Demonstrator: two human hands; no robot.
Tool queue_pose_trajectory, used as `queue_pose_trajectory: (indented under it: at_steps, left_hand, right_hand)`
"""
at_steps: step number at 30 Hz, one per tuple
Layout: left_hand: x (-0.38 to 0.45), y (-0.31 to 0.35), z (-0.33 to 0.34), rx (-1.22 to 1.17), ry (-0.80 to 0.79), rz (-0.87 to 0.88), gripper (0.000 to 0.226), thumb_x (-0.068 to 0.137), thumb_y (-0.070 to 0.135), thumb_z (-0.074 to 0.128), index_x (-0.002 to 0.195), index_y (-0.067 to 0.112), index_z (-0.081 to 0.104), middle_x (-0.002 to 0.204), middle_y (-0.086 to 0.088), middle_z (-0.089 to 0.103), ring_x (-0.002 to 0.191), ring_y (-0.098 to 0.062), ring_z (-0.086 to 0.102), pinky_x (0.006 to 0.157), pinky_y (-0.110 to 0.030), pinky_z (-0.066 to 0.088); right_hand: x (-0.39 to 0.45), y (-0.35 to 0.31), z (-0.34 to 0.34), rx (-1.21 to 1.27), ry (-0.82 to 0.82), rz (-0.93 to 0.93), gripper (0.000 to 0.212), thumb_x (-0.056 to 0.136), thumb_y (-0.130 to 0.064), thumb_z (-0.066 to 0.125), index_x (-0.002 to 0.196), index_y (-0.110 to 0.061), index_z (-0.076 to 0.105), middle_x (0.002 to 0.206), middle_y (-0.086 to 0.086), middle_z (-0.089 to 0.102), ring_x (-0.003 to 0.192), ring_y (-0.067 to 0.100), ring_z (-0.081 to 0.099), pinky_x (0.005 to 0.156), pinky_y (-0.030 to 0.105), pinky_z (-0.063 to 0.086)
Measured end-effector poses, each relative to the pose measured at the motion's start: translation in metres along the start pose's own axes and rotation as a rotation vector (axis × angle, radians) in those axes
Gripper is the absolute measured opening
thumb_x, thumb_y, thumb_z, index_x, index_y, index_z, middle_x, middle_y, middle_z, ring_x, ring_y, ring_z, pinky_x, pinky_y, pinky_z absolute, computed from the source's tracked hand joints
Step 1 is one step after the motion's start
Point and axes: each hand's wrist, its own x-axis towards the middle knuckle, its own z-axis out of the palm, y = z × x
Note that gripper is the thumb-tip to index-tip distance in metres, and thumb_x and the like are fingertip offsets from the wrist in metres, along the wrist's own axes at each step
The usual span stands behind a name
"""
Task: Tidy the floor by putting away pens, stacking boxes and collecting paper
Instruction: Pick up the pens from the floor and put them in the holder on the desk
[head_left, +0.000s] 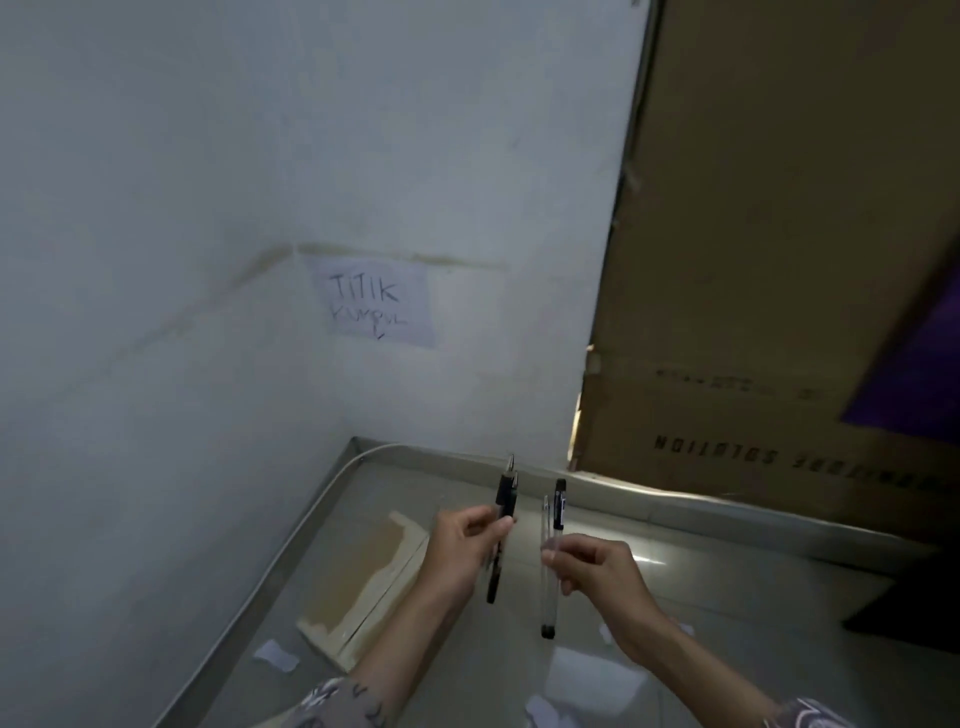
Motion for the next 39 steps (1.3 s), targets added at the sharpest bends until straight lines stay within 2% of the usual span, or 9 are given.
queue_pose_trajectory:
  at_steps: [8,13,15,18,21,23,27,32,39]
  left_hand:
    - [-0.042,0.143,0.041,0.047,-0.049,0.083,0.039,0.08,0.007,0.068,0.116,-0.006,0.06,0.113,-0.009,0.064,0.099,-0.014,0.059,0.071,-0.005,0.047]
    - [-0.064,0.198,0.072,0.05,-0.105,0.134,0.041,0.079,0.006,0.069,0.116,-0.007,0.059,0.109,-0.015,0.066,0.09,-0.014,0.058,0.08,-0.022,0.045]
    - [-0.07,0.211,0.084,0.07,-0.134,0.149,0.04,0.079,0.007,0.07,0.115,-0.006,0.06,0.1,-0.013,0.068,0.08,-0.012,0.058,0.074,-0.018,0.047]
    - [-0.078,0.227,0.101,0.08,-0.201,0.176,0.028,0.078,0.007,0.07,0.104,-0.005,0.066,0.074,0.0,0.064,0.064,-0.009,0.055,0.057,-0.013,0.045]
    - [-0.088,0.242,0.12,0.111,-0.304,0.226,0.002,0.077,0.008,0.071,0.077,0.01,0.07,0.066,-0.001,0.063,0.069,-0.017,0.056,0.065,-0.025,0.045]
    - [-0.095,0.251,0.136,0.128,-0.36,0.263,0.013,0.077,0.006,0.071,0.067,0.013,0.068,0.063,-0.004,0.061,0.066,-0.017,0.052,0.066,-0.029,0.043]
    - [-0.105,0.268,0.175,0.11,-0.469,0.307,0.012,0.077,0.001,0.07,0.07,0.01,0.067,0.066,-0.008,0.063,0.061,-0.016,0.055,0.06,-0.026,0.046]
    - [-0.113,0.289,0.24,0.08,-0.576,0.348,0.006,0.078,-0.004,0.067,0.082,-0.001,0.066,0.069,-0.009,0.063,0.058,-0.014,0.06,0.054,-0.019,0.053]
    - [-0.107,0.318,0.355,0.026,-0.68,0.372,0.014,0.075,-0.007,0.068,0.076,0.006,0.065,0.074,-0.014,0.067,0.067,-0.025,0.064,0.058,-0.02,0.056]
  right_hand:
    - [-0.075,-0.131,-0.08,-0.177,0.098,-0.152,0.012,0.079,-0.005,0.068,0.069,-0.01,0.068,0.055,-0.004,0.06,0.053,0.011,0.054,0.058,0.025,0.046]
    - [-0.115,-0.189,-0.13,-0.198,0.211,-0.225,0.007,0.081,-0.001,0.065,0.074,-0.001,0.066,0.063,0.006,0.06,0.058,0.013,0.056,0.057,0.024,0.05]
    - [-0.129,-0.204,-0.149,-0.189,0.276,-0.246,0.006,0.081,-0.001,0.065,0.075,-0.001,0.065,0.071,0.011,0.063,0.063,0.016,0.059,0.059,0.023,0.052]
    - [-0.152,-0.217,-0.174,-0.134,0.383,-0.252,0.008,0.081,0.0,0.064,0.074,-0.003,0.063,0.075,0.013,0.065,0.065,0.017,0.061,0.057,0.019,0.053]
    - [-0.174,-0.222,-0.197,-0.092,0.503,-0.249,0.006,0.081,0.001,0.064,0.076,0.0,0.063,0.073,0.014,0.065,0.063,0.019,0.063,0.056,0.018,0.054]
    - [-0.19,-0.221,-0.214,-0.069,0.597,-0.236,0.006,0.082,0.0,0.063,0.083,0.007,0.063,0.072,0.014,0.066,0.062,0.02,0.064,0.057,0.019,0.055]
    - [-0.213,-0.22,-0.249,0.016,0.739,-0.228,0.006,0.082,0.002,0.061,0.084,0.008,0.063,0.072,0.015,0.066,0.064,0.025,0.065,0.064,0.029,0.056]
    - [-0.236,-0.219,-0.302,0.117,0.85,-0.226,0.011,0.082,0.004,0.06,0.087,0.013,0.061,0.076,0.019,0.066,0.063,0.019,0.066,0.06,0.021,0.059]
    - [-0.237,-0.224,-0.407,0.119,0.983,-0.206,0.009,0.08,0.003,0.063,0.082,0.012,0.064,0.075,0.019,0.068,0.056,0.013,0.067,0.059,0.019,0.058]
